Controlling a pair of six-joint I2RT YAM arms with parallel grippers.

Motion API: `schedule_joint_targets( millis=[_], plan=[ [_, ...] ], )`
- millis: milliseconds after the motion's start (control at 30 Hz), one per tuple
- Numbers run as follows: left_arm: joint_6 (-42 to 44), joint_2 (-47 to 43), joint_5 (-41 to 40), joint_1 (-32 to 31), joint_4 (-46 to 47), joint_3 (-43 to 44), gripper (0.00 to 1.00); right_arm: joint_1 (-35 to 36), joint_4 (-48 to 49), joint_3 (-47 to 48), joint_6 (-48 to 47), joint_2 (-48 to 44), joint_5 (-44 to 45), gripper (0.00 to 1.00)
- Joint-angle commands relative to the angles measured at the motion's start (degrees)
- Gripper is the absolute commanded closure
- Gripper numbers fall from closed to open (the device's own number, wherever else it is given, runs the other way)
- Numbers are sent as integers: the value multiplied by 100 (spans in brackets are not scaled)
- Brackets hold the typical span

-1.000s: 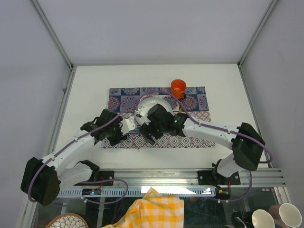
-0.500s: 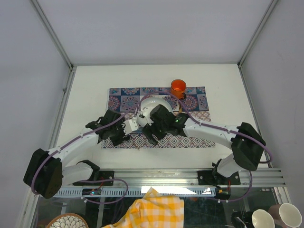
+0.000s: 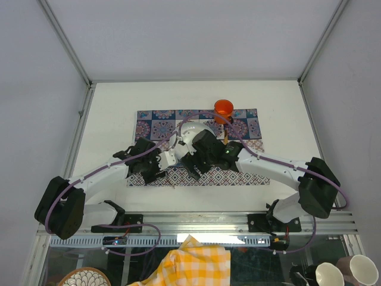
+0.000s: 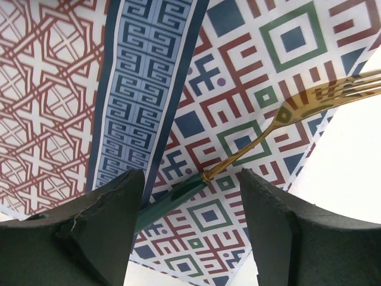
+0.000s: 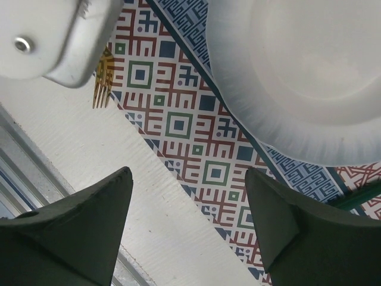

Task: Set the dinner table for one person
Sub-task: Move the fork onto the napkin.

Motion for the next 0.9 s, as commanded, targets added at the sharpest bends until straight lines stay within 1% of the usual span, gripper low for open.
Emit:
schedule_joint_targets(
  millis=[0,200,433,767,867],
  plan=[
    [306,264,420,-191,-135,121,32,-77,559,69,63,-452,237,20],
    [246,517,366,-254,-200,211,35,-136,559,11,74,-583,290,20],
    [212,474,228,-265,-326,265,41,-170,573,13,84,-583,281,20],
    [97,483,-273,-256,-799,613,54,-189,588,34,94,-485,229,20],
    [92,582,-187,-260,-868,702,61,-195,586,39,88,-473,237,20]
  ],
)
